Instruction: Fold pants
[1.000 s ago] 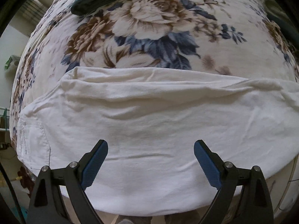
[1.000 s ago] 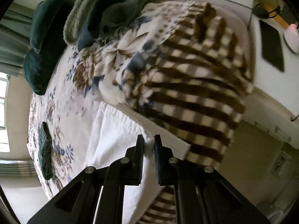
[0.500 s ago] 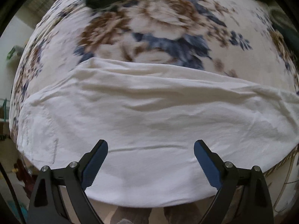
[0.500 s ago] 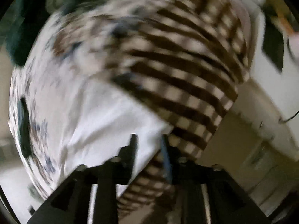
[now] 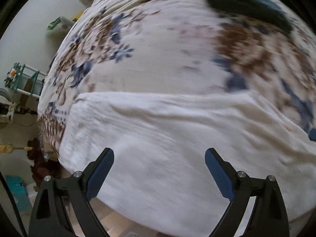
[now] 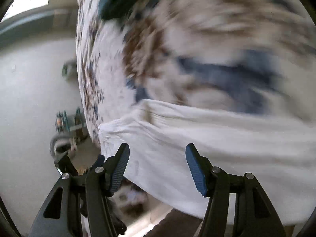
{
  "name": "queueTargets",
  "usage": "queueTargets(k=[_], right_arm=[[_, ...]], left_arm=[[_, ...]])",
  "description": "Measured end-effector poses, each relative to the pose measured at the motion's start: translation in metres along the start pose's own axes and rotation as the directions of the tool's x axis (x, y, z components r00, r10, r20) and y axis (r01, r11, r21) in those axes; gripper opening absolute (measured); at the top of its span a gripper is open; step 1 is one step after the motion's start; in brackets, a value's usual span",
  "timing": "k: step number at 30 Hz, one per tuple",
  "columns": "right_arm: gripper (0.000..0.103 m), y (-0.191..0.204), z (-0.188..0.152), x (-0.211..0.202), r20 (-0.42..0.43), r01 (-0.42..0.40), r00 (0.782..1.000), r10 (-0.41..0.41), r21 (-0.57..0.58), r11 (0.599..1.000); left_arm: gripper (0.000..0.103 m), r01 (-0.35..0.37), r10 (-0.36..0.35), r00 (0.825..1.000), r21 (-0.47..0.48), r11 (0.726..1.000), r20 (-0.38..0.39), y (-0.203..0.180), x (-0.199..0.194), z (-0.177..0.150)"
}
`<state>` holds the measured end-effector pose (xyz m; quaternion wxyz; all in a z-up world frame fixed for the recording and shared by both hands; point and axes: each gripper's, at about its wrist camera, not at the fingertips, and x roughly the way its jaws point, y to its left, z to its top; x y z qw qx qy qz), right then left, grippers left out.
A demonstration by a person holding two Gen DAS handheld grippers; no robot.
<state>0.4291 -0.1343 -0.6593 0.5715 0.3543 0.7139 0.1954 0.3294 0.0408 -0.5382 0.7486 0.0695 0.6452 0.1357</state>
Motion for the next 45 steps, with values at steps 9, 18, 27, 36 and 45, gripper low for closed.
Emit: queueTargets(k=[9,18,27,36,45], right_arm=[[0.059,0.025,0.069,0.167,-0.444,0.058,0.896,-0.019,0.075,0.996],[0.013,0.041,0.095,0.147,-0.337,0.093,0.939,-0.06,0.084,0.992],[0.013,0.059,0.089,0.156,-0.345,0.181,0.919,-0.191,-0.063,0.982],[0.043,0.078,0.084,0.121,-0.27,0.294,0.89,-0.367,-0.276,0.915],[0.054,0.032,0.046,0.064,-0.246,0.408,0.796,-0.554,-0.458,0.79]], left_arm=[[0.094,0.078,-0.078,0.994,-0.011,0.997,-0.078,0.026,0.041,0.023],[0.094,0.142,-0.139,0.984,0.01,0.99,-0.115,0.031,0.055,0.026],[0.094,0.162,-0.159,0.98,0.015,0.987,-0.117,0.035,0.05,0.03],[0.094,0.204,-0.198,0.977,0.063,0.977,-0.081,0.017,0.021,0.042],[0.094,0.24,-0.23,0.971,0.21,0.948,-0.071,-0.061,0.025,0.078]])
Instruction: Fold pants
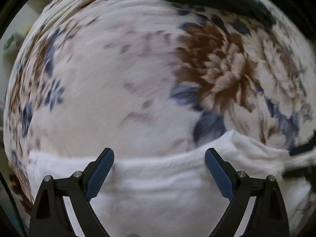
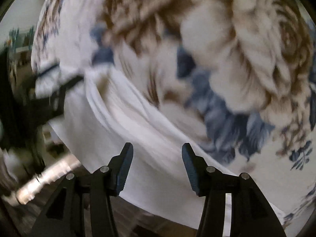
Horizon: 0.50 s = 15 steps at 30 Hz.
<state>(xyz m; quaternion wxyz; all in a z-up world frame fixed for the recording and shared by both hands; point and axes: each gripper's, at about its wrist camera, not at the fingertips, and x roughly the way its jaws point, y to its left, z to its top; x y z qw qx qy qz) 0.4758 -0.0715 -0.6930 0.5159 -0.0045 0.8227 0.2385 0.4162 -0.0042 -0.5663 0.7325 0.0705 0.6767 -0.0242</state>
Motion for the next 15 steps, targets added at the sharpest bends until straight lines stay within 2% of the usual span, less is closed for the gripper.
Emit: queueTargets(k=[1,3,4,6,7,11,15], right_arm=[[0.054,-0.003,-0.005,0.005,-0.018,0.001,1.0,-0.001,-0.015,1.0],[0.051,-0.006,-0.012,0.017,-0.033,0.051,0.998,-0.053,-0.046,0.998],[0.037,-0.006,-0.017,0.022,-0.031,0.075,0.996,-0.078,-0.076,0.994],[0.021,-0.006,-0.022,0.027,-0.004,0.137,0.99,-0.138,-0.08,0.987],[0.013,-0.007,-0.024,0.026,0.014,0.13,0.991,-0.129,-0.052,0.99],[0.007,-0.022,-0.04,0.005,0.126,0.178,0.975,-0.184,0.054,0.983],[0.005,-0.053,-0.057,-0.012,0.188,0.186,0.958,-0.219,0.178,0.966]], left_arm=[[0.094,-0.012,0.012,1.0,0.012,1.0,-0.005,-0.005,0.005,0.005],[0.094,-0.033,0.033,0.999,0.017,0.999,-0.018,-0.01,0.015,0.012],[0.094,-0.033,0.033,0.999,0.014,0.999,-0.028,-0.01,0.019,0.015],[0.094,-0.036,0.036,0.999,0.006,0.999,-0.034,-0.009,0.024,0.019],[0.094,-0.036,0.036,0.999,0.008,0.999,-0.035,-0.009,0.024,0.022],[0.094,-0.036,0.036,0.999,0.004,0.999,-0.028,-0.013,0.021,0.029],[0.094,-0.039,0.039,0.999,-0.006,0.999,-0.016,-0.006,0.024,0.019]])
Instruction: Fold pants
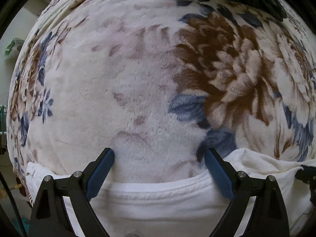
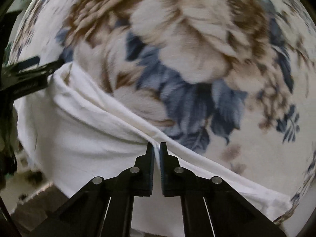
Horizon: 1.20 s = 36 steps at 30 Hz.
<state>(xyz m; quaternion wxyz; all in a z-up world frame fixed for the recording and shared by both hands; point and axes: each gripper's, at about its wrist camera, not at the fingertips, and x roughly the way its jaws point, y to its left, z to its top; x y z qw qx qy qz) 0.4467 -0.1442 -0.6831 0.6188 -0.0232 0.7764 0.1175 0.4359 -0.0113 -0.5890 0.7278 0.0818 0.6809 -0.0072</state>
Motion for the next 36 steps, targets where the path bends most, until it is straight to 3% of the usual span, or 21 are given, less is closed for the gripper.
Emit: queueTargets(k=[1,3,6,8,10,12,15,16,19,22,24,27,29,33,35,36], right_arm=[[0.005,-0.021,-0.001,-0.005,0.011,0.002,1.0,-0.003,0.018,1.0],[0.005,-0.028,-0.002,0.003,-0.002,-0.034,0.999,0.034,0.069,0.997],[0.009,-0.062,-0.006,0.005,0.016,-0.14,0.99,0.14,0.217,0.966],[0.03,-0.079,-0.012,-0.002,0.045,-0.174,0.985,0.168,0.266,0.948],[0.063,-0.095,-0.025,-0.014,0.084,-0.197,0.98,0.18,0.294,0.935],[0.078,-0.116,-0.05,-0.035,0.192,-0.248,0.963,0.189,0.355,0.902],[0.082,-0.154,-0.104,-0.065,0.392,-0.379,0.898,0.2,0.46,0.803],[0.087,-0.165,-0.124,-0.071,0.44,-0.401,0.88,0.177,0.492,0.773],[0.087,-0.181,-0.202,-0.083,0.544,-0.437,0.838,0.052,0.611,0.66],[0.087,-0.193,-0.292,-0.072,0.562,-0.472,0.826,-0.046,0.732,0.491],[0.087,-0.219,-0.354,-0.058,0.537,-0.457,0.835,-0.118,0.797,0.394],[0.087,-0.25,-0.411,-0.037,0.522,-0.454,0.835,-0.175,0.832,0.318],[0.087,-0.271,-0.433,-0.017,0.554,-0.501,0.817,-0.16,0.819,0.28],[0.086,-0.301,-0.445,0.017,0.657,-0.621,0.748,-0.101,0.744,0.246],[0.086,-0.305,-0.439,0.044,0.748,-0.73,0.661,-0.059,0.66,0.175],[0.086,-0.308,-0.436,0.056,0.775,-0.764,0.63,-0.047,0.629,0.144]], left_arm=[[0.094,-0.003,0.003,1.0,0.0,1.0,-0.001,-0.001,0.001,0.001],[0.095,-0.017,0.017,1.0,0.004,1.0,0.006,-0.008,0.004,0.007],[0.099,-0.037,0.037,0.999,0.012,0.999,0.008,-0.009,0.013,0.016],[0.099,-0.035,0.035,0.999,0.004,0.999,0.012,-0.008,0.01,0.019],[0.099,-0.034,0.035,0.999,-0.014,0.999,0.029,-0.006,-0.001,0.023],[0.099,-0.012,0.015,0.998,-0.045,0.999,0.068,-0.002,-0.024,0.022],[0.099,0.065,-0.058,0.991,-0.054,0.996,0.12,-0.006,-0.062,0.012],[0.099,0.094,-0.088,0.989,-0.043,0.995,0.121,-0.012,-0.072,0.006],[0.099,0.145,-0.146,0.985,0.011,0.989,0.09,-0.041,-0.091,-0.017],[0.099,0.188,-0.191,0.981,0.064,0.98,0.045,-0.084,-0.097,-0.045],[0.099,0.206,-0.208,0.978,0.111,0.972,0.001,-0.12,-0.094,-0.065],[0.099,0.255,-0.244,0.966,0.166,0.953,-0.084,-0.173,-0.083,-0.095],[0.099,0.262,-0.244,0.964,0.213,0.941,-0.104,-0.204,-0.08,-0.109],[0.099,0.211,-0.188,0.977,0.288,0.934,-0.105,-0.251,-0.066,-0.122],[0.099,0.2,-0.17,0.977,0.28,0.939,-0.128,-0.257,-0.054,-0.124],[0.099,0.195,-0.161,0.976,0.269,0.943,-0.145,-0.259,-0.045,-0.125]])
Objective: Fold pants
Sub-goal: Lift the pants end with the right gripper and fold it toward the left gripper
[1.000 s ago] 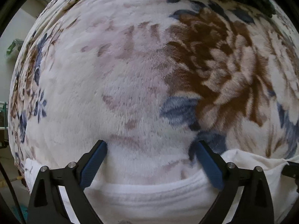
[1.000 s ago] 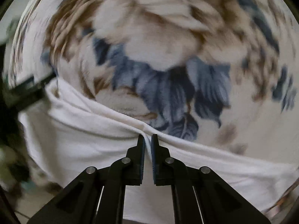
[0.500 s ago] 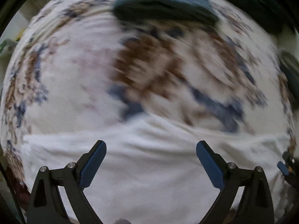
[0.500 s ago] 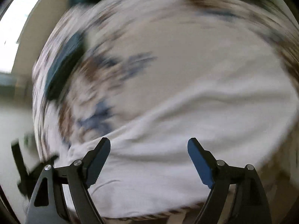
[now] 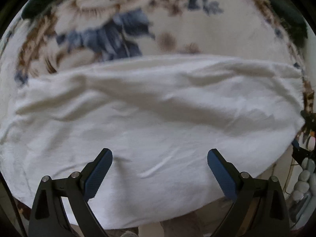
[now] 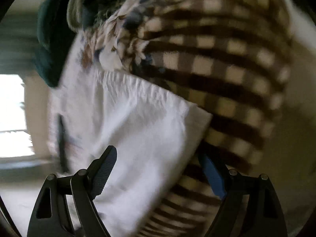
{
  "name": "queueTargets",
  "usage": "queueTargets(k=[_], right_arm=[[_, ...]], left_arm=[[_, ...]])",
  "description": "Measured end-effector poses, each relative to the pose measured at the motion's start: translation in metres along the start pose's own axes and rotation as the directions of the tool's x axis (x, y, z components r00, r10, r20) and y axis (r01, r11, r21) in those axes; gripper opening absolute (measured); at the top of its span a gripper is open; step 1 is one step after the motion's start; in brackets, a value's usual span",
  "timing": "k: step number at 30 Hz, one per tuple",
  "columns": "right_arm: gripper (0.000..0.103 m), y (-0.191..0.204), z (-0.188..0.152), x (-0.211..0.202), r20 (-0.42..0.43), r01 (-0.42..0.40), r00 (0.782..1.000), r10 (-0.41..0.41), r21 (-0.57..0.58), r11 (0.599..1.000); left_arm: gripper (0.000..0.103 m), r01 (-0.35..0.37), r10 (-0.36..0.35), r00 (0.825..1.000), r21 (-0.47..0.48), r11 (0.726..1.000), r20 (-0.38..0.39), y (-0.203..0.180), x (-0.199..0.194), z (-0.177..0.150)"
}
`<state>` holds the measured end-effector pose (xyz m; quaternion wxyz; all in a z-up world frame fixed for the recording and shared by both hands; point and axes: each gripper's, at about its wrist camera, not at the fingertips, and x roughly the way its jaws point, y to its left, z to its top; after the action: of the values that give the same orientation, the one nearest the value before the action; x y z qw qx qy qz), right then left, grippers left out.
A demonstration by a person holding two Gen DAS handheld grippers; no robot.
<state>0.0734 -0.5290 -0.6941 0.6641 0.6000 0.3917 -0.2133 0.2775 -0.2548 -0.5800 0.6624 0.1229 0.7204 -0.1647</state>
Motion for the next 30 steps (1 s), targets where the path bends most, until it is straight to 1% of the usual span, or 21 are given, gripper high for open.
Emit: queueTargets(k=[2,3,5,8,9,10,11,14,16,18,20,21,22,23,24,25,26,27,28,29,30], right_arm=[[0.084,-0.007,0.001,0.009,0.023,-0.058,0.998,0.057,0.04,0.998],[0.082,-0.008,0.001,0.01,0.039,-0.09,0.995,0.088,0.055,0.994],[0.079,-0.016,0.004,0.002,0.076,-0.204,0.977,0.197,0.092,0.975],[0.077,-0.024,0.008,-0.007,0.087,-0.351,0.935,0.343,0.1,0.931],[0.071,-0.025,0.009,-0.007,0.079,-0.37,0.928,0.364,0.088,0.925],[0.063,-0.026,0.011,-0.007,0.063,-0.395,0.918,0.391,0.069,0.916],[0.062,-0.024,0.013,-0.008,0.04,-0.41,0.912,0.409,0.047,0.911],[0.063,-0.01,0.018,0.01,-0.015,-0.341,0.94,0.341,-0.024,0.94],[0.063,-0.014,0.024,0.031,-0.055,-0.329,0.943,0.328,-0.009,0.944],[0.063,-0.012,0.028,0.045,-0.062,-0.351,0.934,0.351,0.006,0.936],[0.061,0.0,0.031,0.052,-0.065,-0.371,0.927,0.369,-0.006,0.929],[0.058,0.009,0.031,0.053,-0.066,-0.389,0.92,0.387,-0.019,0.921],[0.058,0.019,0.028,0.053,-0.074,-0.414,0.909,0.41,-0.038,0.91],[0.058,0.026,0.027,0.056,-0.079,-0.425,0.904,0.42,-0.055,0.904],[0.058,0.032,0.025,0.059,-0.083,-0.412,0.91,0.406,-0.08,0.907],[0.054,0.035,0.023,0.07,-0.106,-0.365,0.929,0.355,-0.095,0.926],[0.046,0.034,0.023,0.077,-0.118,-0.333,0.939,0.322,-0.089,0.939],[0.02,0.03,0.024,0.083,-0.115,-0.298,0.95,0.289,-0.073,0.952],[0.014,0.023,0.026,0.088,-0.11,-0.281,0.955,0.275,-0.042,0.959],[0.012,0.015,0.027,0.088,-0.099,-0.299,0.949,0.298,0.001,0.954],[0.01,0.011,0.027,0.087,-0.081,-0.301,0.95,0.302,0.023,0.953]], left_arm=[[0.099,-0.022,0.021,0.999,-0.026,0.999,-0.043,0.005,0.016,0.001],[0.099,-0.018,0.015,0.999,-0.047,0.999,-0.049,0.009,0.021,0.002],[0.099,-0.004,0.001,0.999,-0.068,0.998,-0.046,0.013,0.022,0.006],[0.1,0.002,-0.007,0.998,-0.083,0.997,-0.056,0.017,0.023,0.01],[0.102,0.005,-0.01,0.998,-0.088,0.996,-0.059,0.017,0.025,0.011],[0.103,0.009,-0.014,0.998,-0.095,0.995,-0.061,0.018,0.027,0.012],[0.103,0.013,-0.02,0.998,-0.104,0.994,-0.061,0.017,0.031,0.009],[0.103,0.033,-0.042,0.997,-0.138,0.99,-0.062,0.021,0.039,0.015],[0.103,0.037,-0.048,0.997,-0.163,0.986,-0.062,0.025,0.043,0.017],[0.103,0.029,-0.04,0.997,-0.169,0.985,-0.066,0.027,0.044,0.017],[0.103,0.019,-0.031,0.997,-0.169,0.985,-0.068,0.025,0.048,0.021],[0.103,0.017,-0.03,0.997,-0.171,0.985,-0.074,0.025,0.049,0.023],[0.103,0.013,-0.027,0.996,-0.172,0.985,-0.085,0.025,0.051,0.025],[0.103,0.01,-0.027,0.995,-0.173,0.985,-0.094,0.022,0.055,0.028],[0.103,0.01,-0.029,0.995,-0.18,0.984,-0.099,0.021,0.056,0.031],[0.103,0.01,-0.029,0.995,-0.183,0.983,-0.097,0.019,0.057,0.032],[0.103,0.012,-0.029,0.995,-0.183,0.983,-0.092,0.02,0.056,0.033],[0.103,0.016,-0.032,0.996,-0.184,0.983,-0.083,0.02,0.055,0.034],[0.103,0.021,-0.035,0.997,-0.184,0.983,-0.07,0.019,0.052,0.032],[0.103,0.025,-0.036,0.998,-0.183,0.983,-0.058,0.018,0.048,0.031],[0.103,0.03,-0.039,0.998,-0.183,0.983,-0.046,0.017,0.043,0.035]])
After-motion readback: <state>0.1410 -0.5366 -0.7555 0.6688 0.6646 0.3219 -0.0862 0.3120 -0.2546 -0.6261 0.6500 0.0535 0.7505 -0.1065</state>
